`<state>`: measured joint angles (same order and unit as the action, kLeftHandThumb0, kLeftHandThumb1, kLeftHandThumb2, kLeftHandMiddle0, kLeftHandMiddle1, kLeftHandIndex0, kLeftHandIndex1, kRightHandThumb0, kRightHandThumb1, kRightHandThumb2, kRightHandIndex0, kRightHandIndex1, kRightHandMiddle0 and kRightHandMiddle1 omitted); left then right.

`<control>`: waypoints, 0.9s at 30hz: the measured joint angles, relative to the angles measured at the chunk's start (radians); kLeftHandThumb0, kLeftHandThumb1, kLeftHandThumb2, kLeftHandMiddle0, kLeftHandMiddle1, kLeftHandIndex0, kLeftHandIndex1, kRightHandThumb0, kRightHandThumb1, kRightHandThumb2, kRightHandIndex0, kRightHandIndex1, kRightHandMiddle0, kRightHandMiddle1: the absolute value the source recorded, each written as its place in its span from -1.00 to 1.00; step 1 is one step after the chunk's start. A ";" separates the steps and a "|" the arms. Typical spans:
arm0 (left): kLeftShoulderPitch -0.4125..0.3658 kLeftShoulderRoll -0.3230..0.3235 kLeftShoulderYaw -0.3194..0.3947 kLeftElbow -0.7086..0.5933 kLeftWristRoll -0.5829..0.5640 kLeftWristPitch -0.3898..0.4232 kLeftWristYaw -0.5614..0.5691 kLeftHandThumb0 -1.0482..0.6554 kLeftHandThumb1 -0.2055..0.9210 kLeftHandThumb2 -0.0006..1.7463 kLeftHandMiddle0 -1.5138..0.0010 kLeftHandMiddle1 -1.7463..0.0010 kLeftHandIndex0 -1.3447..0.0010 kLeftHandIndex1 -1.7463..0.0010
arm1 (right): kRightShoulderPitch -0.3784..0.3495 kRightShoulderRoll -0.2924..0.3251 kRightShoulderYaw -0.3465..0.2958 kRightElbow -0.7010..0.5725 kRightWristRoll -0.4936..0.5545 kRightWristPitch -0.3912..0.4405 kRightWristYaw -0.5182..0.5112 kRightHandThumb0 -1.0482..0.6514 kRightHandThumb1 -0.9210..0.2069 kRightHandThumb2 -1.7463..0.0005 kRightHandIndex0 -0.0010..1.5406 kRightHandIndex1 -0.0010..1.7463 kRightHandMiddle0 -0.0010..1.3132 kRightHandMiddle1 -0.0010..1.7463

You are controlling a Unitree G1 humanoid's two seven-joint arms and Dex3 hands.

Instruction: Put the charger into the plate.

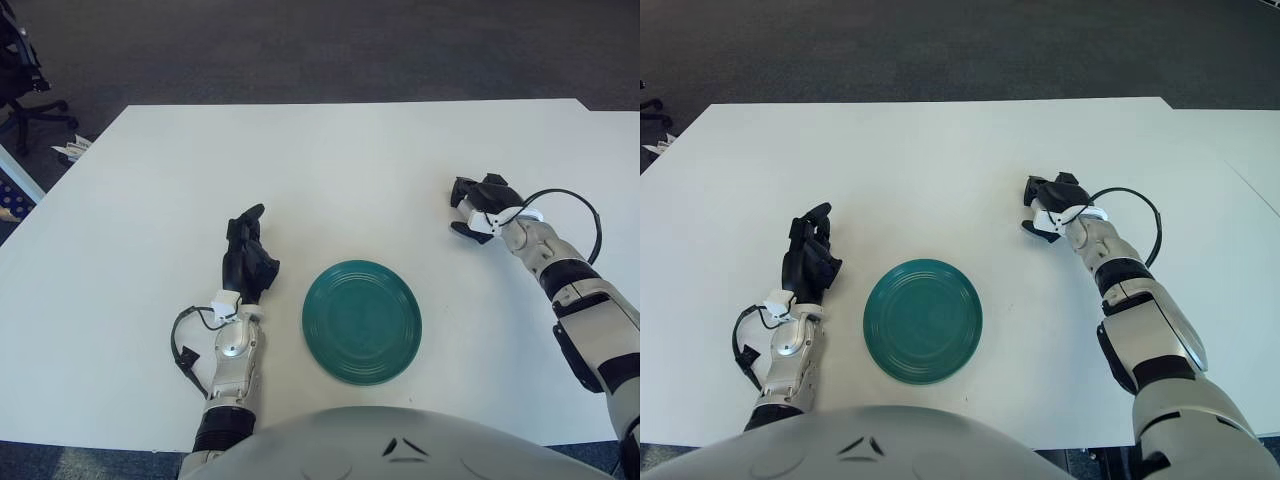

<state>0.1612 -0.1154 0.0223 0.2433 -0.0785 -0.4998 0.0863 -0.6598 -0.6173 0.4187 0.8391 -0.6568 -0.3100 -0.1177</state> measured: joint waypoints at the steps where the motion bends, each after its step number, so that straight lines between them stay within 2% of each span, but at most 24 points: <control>1: 0.000 0.000 0.000 0.000 0.000 0.001 0.000 -1.00 1.00 0.25 0.67 0.99 0.71 -0.15 | 0.002 -0.012 -0.005 -0.042 0.000 0.000 0.009 -0.36 0.19 -0.60 0.59 1.00 0.02 1.00; 10: 0.000 0.000 -0.002 0.000 0.004 0.003 0.000 -1.00 1.00 0.25 0.64 0.98 0.70 -0.17 | 0.014 -0.085 -0.064 -0.368 0.002 0.041 0.173 -0.38 0.26 -0.66 0.55 1.00 0.07 1.00; 15: -0.001 0.000 -0.004 -0.001 0.004 0.005 -0.003 -1.00 1.00 0.24 0.67 1.00 0.72 -0.17 | 0.011 -0.100 -0.080 -0.426 -0.009 0.062 0.218 -0.37 0.23 -0.63 0.46 1.00 0.05 1.00; 27: -0.001 0.000 -0.002 -0.001 0.003 0.006 -0.006 -1.00 1.00 0.22 0.71 1.00 0.71 -0.20 | 0.021 -0.118 -0.095 -0.548 -0.062 0.088 0.261 -0.37 0.21 -0.62 0.42 1.00 0.03 1.00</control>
<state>0.1606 -0.1156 0.0199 0.2427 -0.0753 -0.4934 0.0807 -0.6391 -0.7350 0.3234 0.2906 -0.7191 -0.2215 0.1429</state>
